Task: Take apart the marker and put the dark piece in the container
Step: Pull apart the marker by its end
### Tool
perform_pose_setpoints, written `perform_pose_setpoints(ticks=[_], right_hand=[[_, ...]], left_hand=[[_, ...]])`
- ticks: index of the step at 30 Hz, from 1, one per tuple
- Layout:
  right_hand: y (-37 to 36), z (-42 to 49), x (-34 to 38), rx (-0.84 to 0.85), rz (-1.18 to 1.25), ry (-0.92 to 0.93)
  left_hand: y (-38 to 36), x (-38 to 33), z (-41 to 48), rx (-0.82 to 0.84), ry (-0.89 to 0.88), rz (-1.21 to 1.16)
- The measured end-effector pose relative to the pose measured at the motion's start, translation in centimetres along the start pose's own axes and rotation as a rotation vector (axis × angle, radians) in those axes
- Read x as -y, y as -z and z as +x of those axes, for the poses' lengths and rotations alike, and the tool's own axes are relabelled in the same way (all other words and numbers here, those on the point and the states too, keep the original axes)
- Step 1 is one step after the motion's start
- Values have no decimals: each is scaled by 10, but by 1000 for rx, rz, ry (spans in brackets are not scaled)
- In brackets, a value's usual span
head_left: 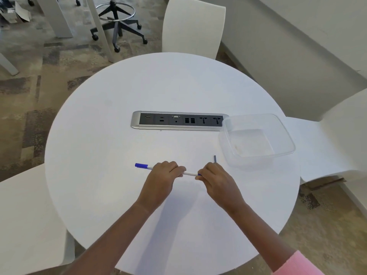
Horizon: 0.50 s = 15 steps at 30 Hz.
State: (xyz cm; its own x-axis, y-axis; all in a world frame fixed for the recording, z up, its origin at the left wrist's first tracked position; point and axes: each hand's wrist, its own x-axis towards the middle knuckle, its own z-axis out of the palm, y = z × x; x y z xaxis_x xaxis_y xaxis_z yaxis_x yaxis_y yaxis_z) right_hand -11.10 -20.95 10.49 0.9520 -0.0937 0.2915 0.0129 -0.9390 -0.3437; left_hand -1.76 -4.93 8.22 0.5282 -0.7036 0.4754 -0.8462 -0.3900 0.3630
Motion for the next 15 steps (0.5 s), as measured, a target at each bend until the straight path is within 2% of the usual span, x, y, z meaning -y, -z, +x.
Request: perform_pose_setpoints(ticks=[3, 8, 11, 15], right_hand=[[5, 4, 5, 61, 183, -82], [24, 10, 17, 292, 417, -309], [29, 14, 16, 367, 675, -516], [40, 24, 11, 581, 1013, -728]], left_hand=[[3, -1, 1, -17, -8, 17], [7, -1, 2, -34, -40, 13], [9, 0, 3, -50, -81, 33], [11, -2, 3, -54, -108, 39]])
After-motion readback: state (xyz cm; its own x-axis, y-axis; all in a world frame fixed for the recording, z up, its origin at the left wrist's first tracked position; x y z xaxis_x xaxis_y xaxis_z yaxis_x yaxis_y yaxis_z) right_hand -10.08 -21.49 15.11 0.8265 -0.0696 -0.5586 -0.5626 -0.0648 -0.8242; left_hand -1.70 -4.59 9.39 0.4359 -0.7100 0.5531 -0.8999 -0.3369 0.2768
